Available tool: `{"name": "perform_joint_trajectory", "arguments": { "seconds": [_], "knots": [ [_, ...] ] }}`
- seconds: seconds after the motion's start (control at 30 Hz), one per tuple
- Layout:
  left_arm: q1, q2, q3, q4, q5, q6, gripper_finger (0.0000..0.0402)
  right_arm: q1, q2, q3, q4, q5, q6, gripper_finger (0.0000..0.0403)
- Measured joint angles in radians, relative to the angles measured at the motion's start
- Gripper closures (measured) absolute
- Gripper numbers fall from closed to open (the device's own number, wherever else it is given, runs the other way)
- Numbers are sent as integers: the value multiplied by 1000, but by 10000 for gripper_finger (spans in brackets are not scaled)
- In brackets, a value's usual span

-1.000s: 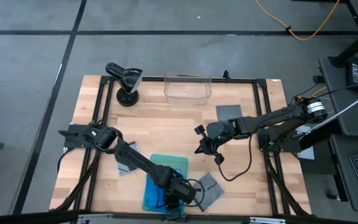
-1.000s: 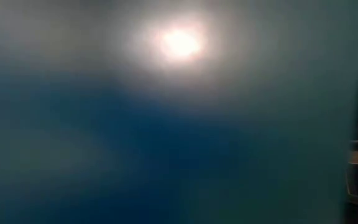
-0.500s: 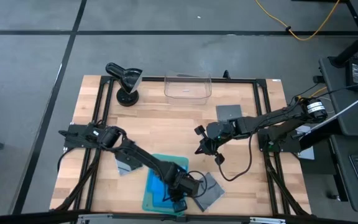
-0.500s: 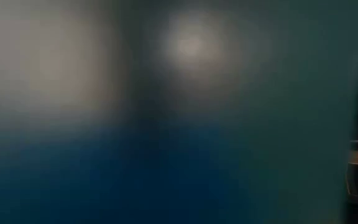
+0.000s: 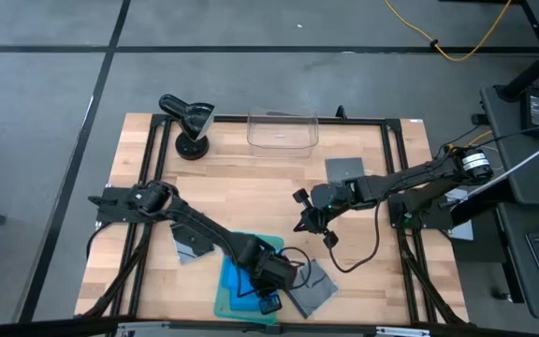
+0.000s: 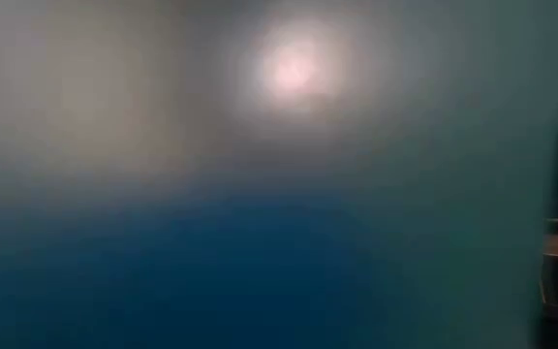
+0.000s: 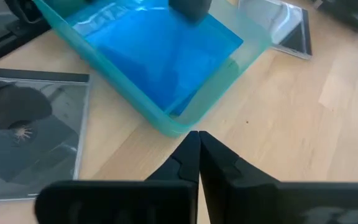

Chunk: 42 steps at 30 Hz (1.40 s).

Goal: Pick & place jewel cases by type
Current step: Put the top right black cd case into the transparent bin

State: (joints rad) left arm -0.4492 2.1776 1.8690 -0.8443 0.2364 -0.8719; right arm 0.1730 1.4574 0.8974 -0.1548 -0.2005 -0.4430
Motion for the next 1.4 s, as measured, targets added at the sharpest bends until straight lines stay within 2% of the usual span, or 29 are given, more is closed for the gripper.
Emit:
{"name": "perform_joint_trajectory", "arguments": {
  "seconds": [0.1, 0.23, 0.47, 0.53, 0.8, 1.07, 1.2, 1.4],
  "knots": [
    [0, -59, 0, -26, -56, -8, 399, -3, 0, 0, -7, 55, 37, 388],
    [14, -133, 0, -61, -180, -21, 398, -27, -22, 0, -47, 108, 93, 397],
    [56, -226, 0, -58, -368, -23, 400, -119, -136, -1, -219, 321, 125, 387],
    [72, -245, 0, -58, -423, -10, 398, -163, -173, -1, -267, 355, 131, 389],
    [165, -259, 0, -58, -605, 144, 394, -415, -261, -1, -525, 344, 253, 390],
    [317, -256, 0, -57, -793, 496, 400, -598, -263, -1, -549, 341, 343, 371],
    [421, -256, 0, -51, -773, 578, 400, -662, -263, -1, -572, 338, 443, 371],
    [554, -254, 0, 38, -619, 651, 400, -766, -263, -16, -575, 346, 493, 371]
  ]
}}
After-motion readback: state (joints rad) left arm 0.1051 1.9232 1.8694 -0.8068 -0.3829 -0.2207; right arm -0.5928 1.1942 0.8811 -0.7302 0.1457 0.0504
